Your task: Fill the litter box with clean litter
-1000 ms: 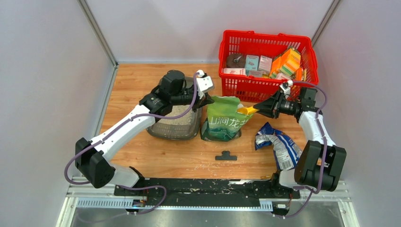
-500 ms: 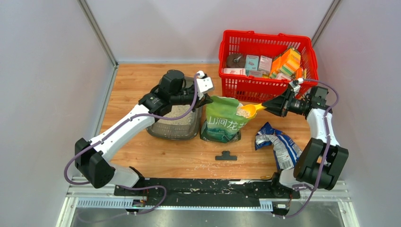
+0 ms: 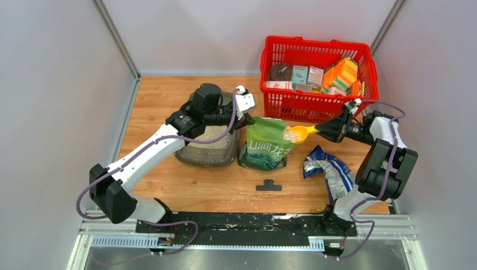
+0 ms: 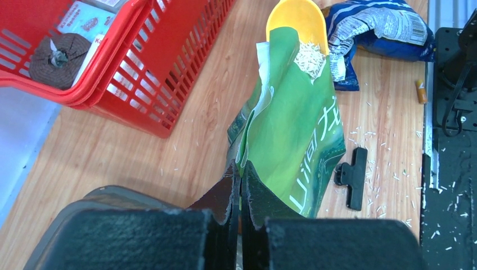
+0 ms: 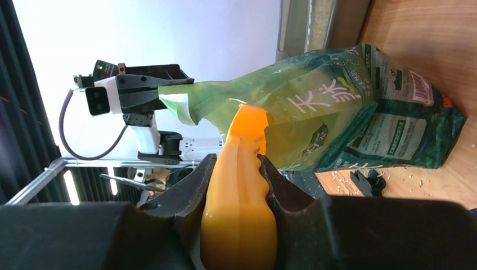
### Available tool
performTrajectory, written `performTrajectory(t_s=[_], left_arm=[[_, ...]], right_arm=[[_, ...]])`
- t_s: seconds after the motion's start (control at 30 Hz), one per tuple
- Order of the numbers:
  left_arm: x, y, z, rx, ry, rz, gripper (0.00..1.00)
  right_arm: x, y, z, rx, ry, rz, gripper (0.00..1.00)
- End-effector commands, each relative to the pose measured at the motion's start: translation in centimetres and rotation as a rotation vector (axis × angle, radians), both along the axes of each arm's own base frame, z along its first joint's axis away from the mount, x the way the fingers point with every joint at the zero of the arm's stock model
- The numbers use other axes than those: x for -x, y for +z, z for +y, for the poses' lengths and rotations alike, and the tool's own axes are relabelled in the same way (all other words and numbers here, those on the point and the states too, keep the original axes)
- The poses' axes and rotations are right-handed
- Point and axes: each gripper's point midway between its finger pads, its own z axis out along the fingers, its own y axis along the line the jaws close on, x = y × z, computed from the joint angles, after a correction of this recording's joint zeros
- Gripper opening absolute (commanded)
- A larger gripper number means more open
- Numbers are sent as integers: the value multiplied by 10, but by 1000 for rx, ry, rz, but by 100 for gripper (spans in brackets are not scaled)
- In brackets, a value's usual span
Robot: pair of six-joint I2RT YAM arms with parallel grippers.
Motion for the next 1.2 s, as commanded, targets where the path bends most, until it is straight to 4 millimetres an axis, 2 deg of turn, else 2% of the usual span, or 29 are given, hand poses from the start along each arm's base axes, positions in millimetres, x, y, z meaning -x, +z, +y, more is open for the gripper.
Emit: performTrajectory(t_s=[0.0, 0.27, 0.43, 0.6, 0.67, 0.8, 1.07, 1.17], left_arm=[[-23, 51, 18, 42, 93, -159, 0], [-28, 50, 18, 32, 101, -158, 0], [-31, 53, 17, 24, 107, -159, 0], [-31, 49, 16, 12, 96, -162, 0], [-32, 46, 15, 10, 98, -156, 0], [-33, 41, 17, -2, 102, -150, 0], [-37, 45, 12, -3, 118, -151, 0], [-33, 46, 7, 4, 107, -141, 0]], right_arm=[[6, 39, -5, -64, -69, -105, 0], [9, 67, -2, -35, -61, -166, 0], [13, 59, -5, -52, -82, -131, 0], [8, 74, -10, -41, -91, -152, 0], [9, 74, -10, -43, -91, -146, 0], [14, 61, -7, -70, -94, -90, 0], [16, 69, -6, -53, -83, -96, 0], [22, 65, 0, -20, -56, -85, 0]])
